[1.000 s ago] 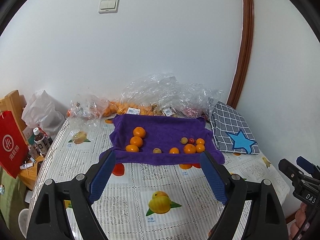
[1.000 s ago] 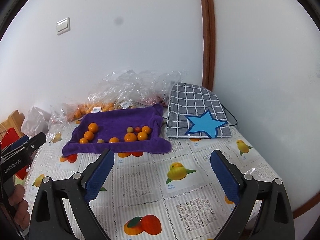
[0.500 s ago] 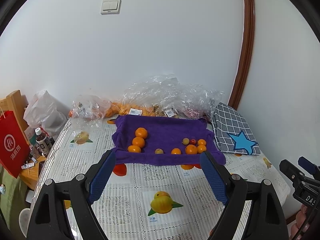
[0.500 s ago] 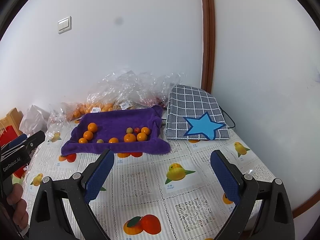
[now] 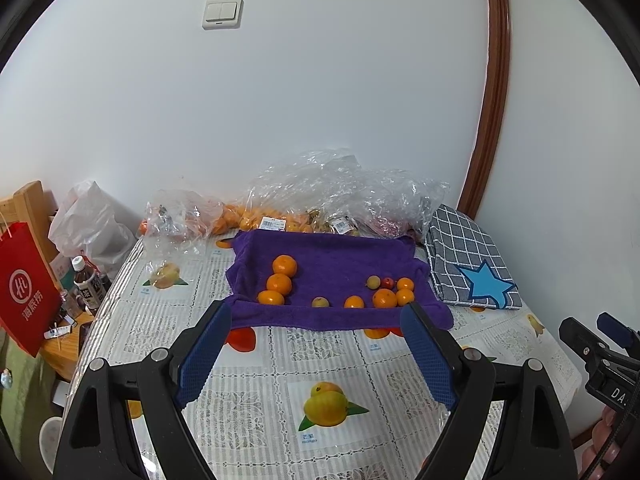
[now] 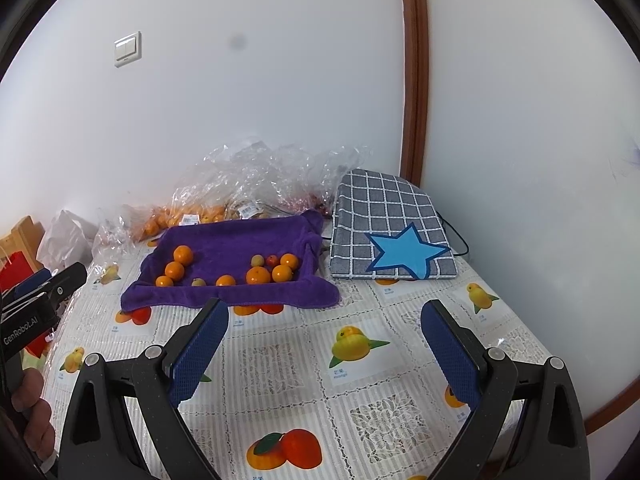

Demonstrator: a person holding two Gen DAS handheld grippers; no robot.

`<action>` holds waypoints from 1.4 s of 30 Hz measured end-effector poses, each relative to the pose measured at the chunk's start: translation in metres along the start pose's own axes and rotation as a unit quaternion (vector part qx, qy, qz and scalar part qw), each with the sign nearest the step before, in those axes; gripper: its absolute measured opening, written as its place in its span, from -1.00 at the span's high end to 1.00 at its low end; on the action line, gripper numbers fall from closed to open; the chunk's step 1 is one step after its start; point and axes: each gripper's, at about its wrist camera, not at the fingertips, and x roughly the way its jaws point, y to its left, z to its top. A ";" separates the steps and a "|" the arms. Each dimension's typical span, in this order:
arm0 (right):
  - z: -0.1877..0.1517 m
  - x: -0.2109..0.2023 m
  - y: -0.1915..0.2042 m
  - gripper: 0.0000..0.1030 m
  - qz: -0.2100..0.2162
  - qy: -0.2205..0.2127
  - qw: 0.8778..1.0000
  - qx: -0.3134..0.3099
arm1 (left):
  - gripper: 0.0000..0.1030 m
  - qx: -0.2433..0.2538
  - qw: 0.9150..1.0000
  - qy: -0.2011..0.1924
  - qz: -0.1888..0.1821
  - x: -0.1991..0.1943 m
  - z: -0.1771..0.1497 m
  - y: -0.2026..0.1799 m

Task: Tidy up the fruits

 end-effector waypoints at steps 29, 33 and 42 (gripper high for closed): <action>0.000 0.000 0.002 -0.87 -0.003 -0.001 1.000 -0.003 | -0.68 0.001 1.000 -0.001 0.004 -0.002 0.002 0.004; 0.000 -0.001 0.002 -0.87 -0.005 -0.003 1.000 -0.004 | -0.68 0.001 1.000 -0.002 0.002 -0.002 0.002 0.004; 0.000 -0.005 0.003 -0.87 -0.004 -0.006 1.000 -0.005 | -0.68 0.002 1.000 -0.004 0.004 -0.004 0.005 0.005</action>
